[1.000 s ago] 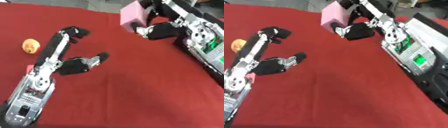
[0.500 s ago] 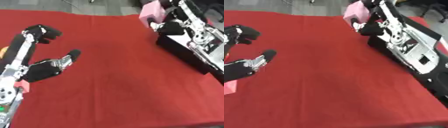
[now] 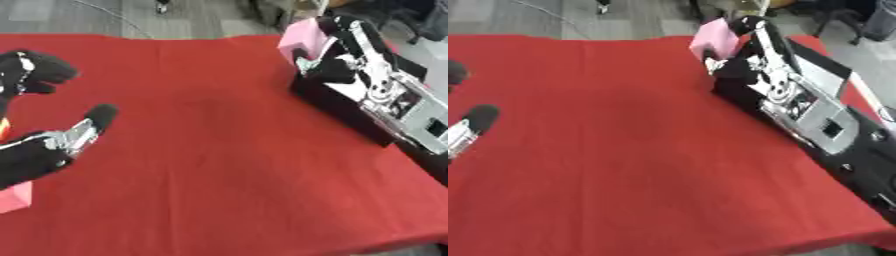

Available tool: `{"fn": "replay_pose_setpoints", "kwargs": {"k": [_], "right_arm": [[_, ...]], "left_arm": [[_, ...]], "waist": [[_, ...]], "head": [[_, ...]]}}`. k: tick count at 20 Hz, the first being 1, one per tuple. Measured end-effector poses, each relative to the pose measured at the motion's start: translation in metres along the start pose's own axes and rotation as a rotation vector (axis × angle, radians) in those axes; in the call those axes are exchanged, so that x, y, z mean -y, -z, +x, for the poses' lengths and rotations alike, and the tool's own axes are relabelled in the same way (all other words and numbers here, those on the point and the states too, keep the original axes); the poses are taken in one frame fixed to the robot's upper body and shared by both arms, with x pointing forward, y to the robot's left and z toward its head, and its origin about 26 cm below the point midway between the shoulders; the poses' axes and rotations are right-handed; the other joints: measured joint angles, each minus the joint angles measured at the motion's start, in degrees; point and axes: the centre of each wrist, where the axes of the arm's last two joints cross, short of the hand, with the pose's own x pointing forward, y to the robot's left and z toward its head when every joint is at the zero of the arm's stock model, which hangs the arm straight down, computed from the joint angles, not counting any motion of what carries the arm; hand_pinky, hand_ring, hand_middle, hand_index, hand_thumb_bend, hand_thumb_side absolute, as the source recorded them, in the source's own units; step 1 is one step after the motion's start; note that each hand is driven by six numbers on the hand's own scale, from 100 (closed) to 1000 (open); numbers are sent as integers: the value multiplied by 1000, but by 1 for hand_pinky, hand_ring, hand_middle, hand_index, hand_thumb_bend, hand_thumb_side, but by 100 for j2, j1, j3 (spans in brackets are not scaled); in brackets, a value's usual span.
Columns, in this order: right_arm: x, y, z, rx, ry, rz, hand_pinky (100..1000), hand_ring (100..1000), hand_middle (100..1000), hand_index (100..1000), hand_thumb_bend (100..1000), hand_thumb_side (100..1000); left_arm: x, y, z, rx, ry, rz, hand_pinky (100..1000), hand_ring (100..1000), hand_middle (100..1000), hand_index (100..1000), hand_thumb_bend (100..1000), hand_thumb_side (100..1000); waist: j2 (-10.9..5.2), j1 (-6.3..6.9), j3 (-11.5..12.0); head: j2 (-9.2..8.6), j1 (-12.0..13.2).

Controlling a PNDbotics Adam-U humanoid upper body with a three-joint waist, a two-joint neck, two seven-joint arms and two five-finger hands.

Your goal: Pick up the objects with one hand, pass them to the other hand, and then place them into the box on the other side of the table.

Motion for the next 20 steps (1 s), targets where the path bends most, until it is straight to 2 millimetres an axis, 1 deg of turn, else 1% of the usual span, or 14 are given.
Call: {"fn": "replay_pose_setpoints", "kwargs": {"k": [4, 9, 10, 14, 16, 20], "right_arm": [[5, 0, -4, -13, 25, -7, 676, 433, 415, 330, 110, 100], [22, 5, -3, -28, 42, -33, 674, 431, 415, 330, 117, 100], [26, 6, -2, -28, 36, -41, 671, 430, 417, 330, 100, 100], [41, 9, -4, -33, 13, -87, 668, 432, 413, 333, 149, 100], [48, 9, -7, -36, -12, -113, 669, 436, 410, 336, 177, 100], [59, 7, -15, -49, -69, -156, 663, 438, 409, 340, 202, 100]], "left_arm": [[-3, -1, 4, 14, -7, 9, 743, 714, 673, 676, 543, 516], [-6, -3, 5, 15, -5, 18, 743, 714, 670, 671, 544, 518], [-6, -3, 5, 14, -6, 18, 743, 714, 670, 670, 545, 517], [-10, -5, 6, 19, 0, 27, 744, 715, 669, 670, 548, 513], [-12, -6, 8, 26, 0, 31, 746, 715, 668, 670, 550, 511], [-15, -6, 10, 41, 2, 39, 747, 715, 667, 670, 553, 506]], "waist": [[30, 5, 21], [62, 3, 23], [70, 2, 22], [96, 1, 36], [114, 1, 54], [151, 8, 103]], "head": [[-55, -24], [-67, -38], [-67, -43], [-72, -77], [-110, -114], [-158, -213]]}}
